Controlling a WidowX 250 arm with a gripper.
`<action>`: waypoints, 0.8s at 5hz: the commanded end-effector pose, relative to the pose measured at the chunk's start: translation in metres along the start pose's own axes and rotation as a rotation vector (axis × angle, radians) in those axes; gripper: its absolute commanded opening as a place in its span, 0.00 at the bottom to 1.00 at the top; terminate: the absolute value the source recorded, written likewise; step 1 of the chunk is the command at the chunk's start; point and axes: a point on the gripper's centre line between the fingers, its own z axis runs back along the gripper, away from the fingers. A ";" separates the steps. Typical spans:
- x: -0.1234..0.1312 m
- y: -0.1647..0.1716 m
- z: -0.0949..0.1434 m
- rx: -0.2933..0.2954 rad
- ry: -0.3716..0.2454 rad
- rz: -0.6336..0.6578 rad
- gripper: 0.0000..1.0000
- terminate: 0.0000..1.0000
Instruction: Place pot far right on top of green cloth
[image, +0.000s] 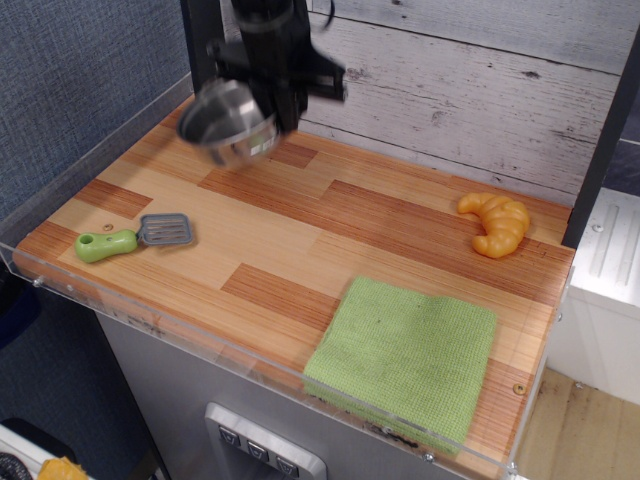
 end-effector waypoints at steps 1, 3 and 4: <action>-0.017 -0.034 0.058 -0.072 -0.086 -0.091 0.00 0.00; -0.060 -0.059 0.062 -0.105 -0.053 -0.154 0.00 0.00; -0.070 -0.070 0.059 -0.113 -0.039 -0.181 0.00 0.00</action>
